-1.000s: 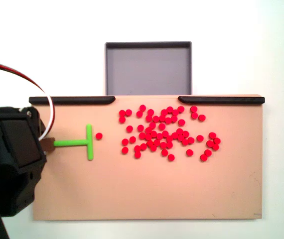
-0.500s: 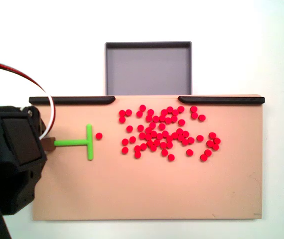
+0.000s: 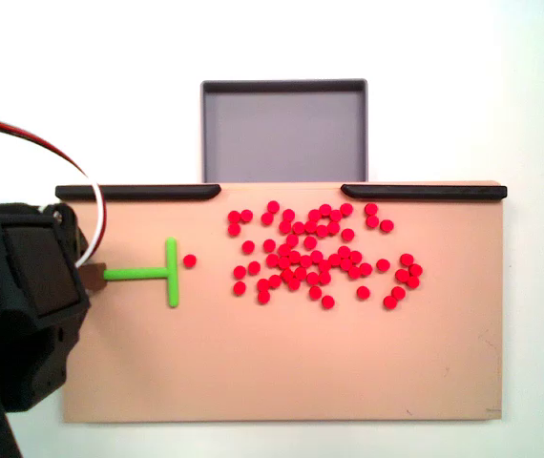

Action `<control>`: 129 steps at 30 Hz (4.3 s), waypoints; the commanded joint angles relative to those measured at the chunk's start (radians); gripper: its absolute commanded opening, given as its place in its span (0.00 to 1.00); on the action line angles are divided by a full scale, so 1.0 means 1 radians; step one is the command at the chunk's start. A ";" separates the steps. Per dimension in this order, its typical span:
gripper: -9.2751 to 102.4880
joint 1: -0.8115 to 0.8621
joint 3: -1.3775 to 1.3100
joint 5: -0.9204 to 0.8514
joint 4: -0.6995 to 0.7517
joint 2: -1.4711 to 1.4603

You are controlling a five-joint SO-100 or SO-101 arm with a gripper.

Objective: Gather the left side granules

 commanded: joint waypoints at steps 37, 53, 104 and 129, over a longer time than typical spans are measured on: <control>0.08 0.086 -0.005 -0.035 0.006 0.002; 0.08 0.118 -0.003 -0.074 0.006 0.006; 0.08 0.179 -0.002 -0.141 0.008 0.005; 0.08 0.141 -0.011 -0.109 0.008 0.031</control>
